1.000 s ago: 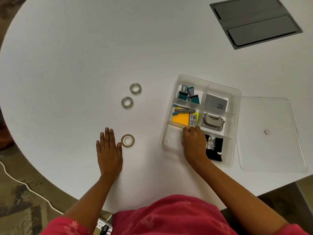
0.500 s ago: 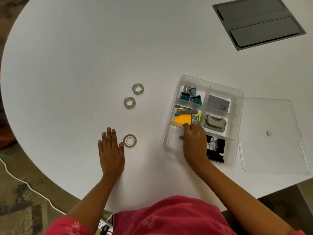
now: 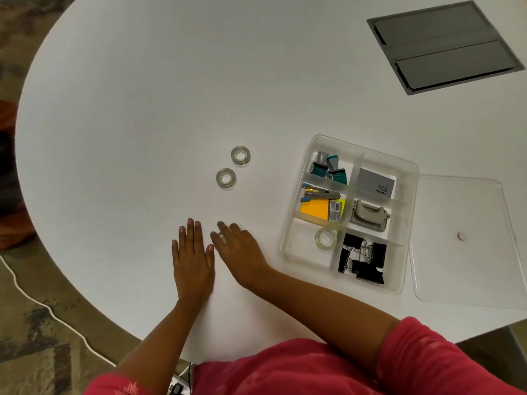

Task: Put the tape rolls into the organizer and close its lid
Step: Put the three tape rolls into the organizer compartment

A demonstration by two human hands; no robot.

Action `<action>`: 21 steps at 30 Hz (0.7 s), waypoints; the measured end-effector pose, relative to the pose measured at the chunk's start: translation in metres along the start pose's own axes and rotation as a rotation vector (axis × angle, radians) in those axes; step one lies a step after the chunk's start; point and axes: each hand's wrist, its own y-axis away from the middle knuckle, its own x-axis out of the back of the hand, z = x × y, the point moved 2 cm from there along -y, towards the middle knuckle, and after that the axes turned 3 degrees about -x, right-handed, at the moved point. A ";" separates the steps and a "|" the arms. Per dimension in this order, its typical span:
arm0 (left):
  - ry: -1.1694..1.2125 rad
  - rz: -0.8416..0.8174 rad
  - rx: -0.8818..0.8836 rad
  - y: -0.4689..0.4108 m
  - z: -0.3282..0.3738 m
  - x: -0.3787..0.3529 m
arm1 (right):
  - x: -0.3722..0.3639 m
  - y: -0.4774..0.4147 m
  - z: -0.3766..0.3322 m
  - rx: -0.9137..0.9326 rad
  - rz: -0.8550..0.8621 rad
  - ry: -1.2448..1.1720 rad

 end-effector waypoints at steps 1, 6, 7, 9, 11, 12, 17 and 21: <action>0.001 -0.001 0.000 0.000 0.000 0.000 | -0.002 -0.002 -0.002 0.005 0.002 0.005; 0.019 0.001 0.000 0.001 0.002 0.003 | 0.000 0.000 0.000 0.051 0.065 0.022; 0.021 0.003 0.003 0.001 0.002 0.003 | 0.004 0.002 0.002 0.051 0.094 0.008; 0.030 0.004 0.005 0.001 0.003 0.004 | 0.016 0.010 0.007 0.041 0.182 -0.079; 0.039 0.002 0.005 0.001 0.005 0.005 | 0.030 0.022 0.014 0.011 0.255 -0.202; 0.044 0.000 0.004 0.001 0.006 0.006 | 0.036 0.029 0.020 -0.019 0.284 -0.249; 0.085 0.001 0.018 0.001 0.011 0.008 | 0.056 0.063 0.065 -0.333 0.444 -0.319; 0.080 0.019 0.053 -0.003 0.019 0.010 | 0.052 0.087 0.101 -0.611 0.410 -0.358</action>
